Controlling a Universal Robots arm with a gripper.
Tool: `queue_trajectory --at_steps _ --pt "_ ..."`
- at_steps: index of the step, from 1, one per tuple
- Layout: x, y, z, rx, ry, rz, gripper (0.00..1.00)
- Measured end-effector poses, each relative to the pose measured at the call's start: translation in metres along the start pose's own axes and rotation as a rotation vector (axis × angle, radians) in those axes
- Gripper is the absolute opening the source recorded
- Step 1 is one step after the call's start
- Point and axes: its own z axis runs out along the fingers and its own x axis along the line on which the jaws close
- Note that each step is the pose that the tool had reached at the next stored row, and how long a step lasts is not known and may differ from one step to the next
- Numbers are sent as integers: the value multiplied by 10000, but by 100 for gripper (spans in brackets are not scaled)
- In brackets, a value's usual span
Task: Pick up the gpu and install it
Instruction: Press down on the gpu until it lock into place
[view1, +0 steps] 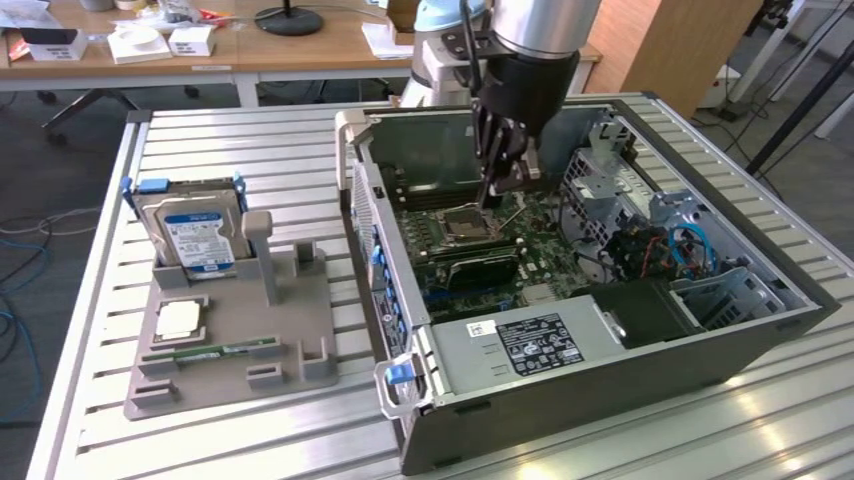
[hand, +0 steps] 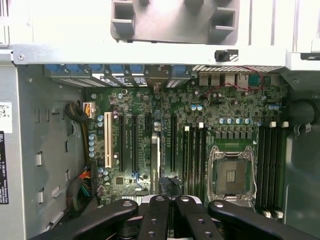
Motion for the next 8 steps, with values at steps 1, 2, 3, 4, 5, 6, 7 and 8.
queue_trajectory --at_steps 1,2,3,4,5,6,7,8 --pt "0 0 -14 0 0 0 10" --pt "-1 0 -26 0 1 0 10" --pt "-1 0 -27 1 -1 0 10" --pt "-1 -1 -27 1 -1 -1 10" --pt "-1 0 -28 1 0 0 10" --pt "0 0 -28 0 0 0 10" --pt "-1 0 -28 0 0 0 10" --pt "0 0 -28 0 0 0 10"
